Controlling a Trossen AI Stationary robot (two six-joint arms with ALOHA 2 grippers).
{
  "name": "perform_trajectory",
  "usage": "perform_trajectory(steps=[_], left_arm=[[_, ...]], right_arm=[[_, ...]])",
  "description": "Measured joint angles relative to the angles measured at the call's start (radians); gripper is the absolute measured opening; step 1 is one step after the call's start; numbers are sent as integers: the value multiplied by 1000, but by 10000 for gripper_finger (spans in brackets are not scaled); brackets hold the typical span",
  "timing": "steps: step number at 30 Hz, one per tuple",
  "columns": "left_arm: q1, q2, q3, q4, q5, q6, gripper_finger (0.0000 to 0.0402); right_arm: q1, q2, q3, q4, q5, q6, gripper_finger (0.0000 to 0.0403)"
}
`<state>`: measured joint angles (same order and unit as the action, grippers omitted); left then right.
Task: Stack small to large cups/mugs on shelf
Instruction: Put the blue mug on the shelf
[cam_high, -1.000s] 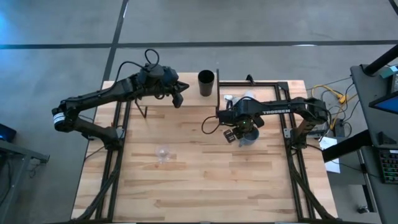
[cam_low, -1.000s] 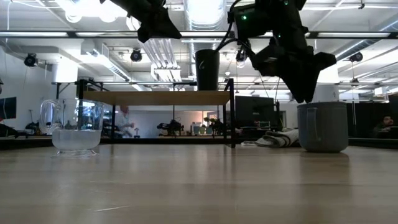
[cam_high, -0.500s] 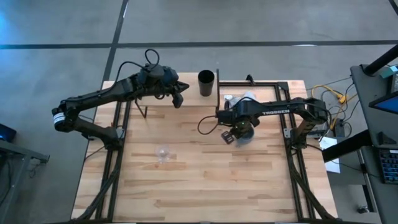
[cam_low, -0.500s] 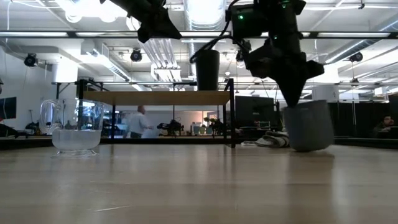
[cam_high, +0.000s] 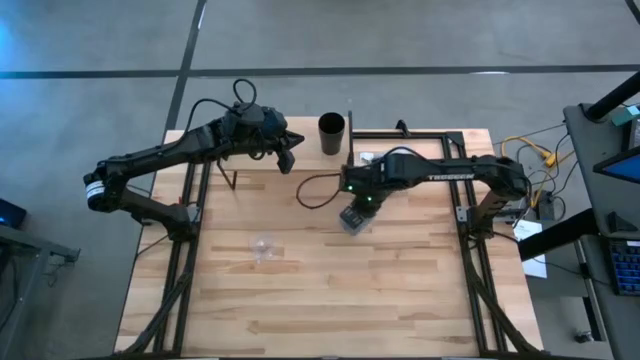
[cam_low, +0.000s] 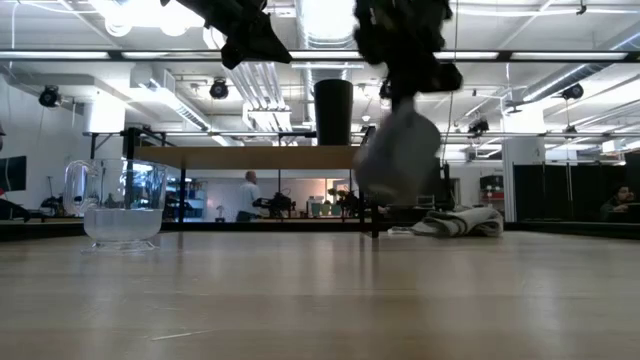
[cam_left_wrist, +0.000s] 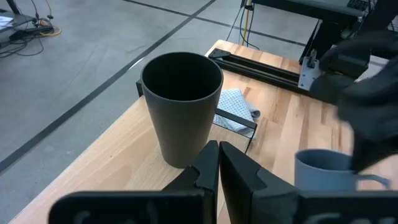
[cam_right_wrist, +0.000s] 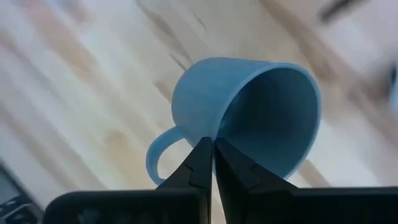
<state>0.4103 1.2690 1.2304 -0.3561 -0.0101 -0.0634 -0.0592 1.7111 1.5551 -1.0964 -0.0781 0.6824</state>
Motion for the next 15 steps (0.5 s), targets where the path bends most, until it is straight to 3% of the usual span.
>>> perform_trajectory(steps=[8,15], left_arm=[[0,0,0,0,0,-8,0],[0,0,0,-15,4,-81,0]], right_arm=[[13,0,205,1,80,-115,8],[13,-1,279,4,106,-197,8]])
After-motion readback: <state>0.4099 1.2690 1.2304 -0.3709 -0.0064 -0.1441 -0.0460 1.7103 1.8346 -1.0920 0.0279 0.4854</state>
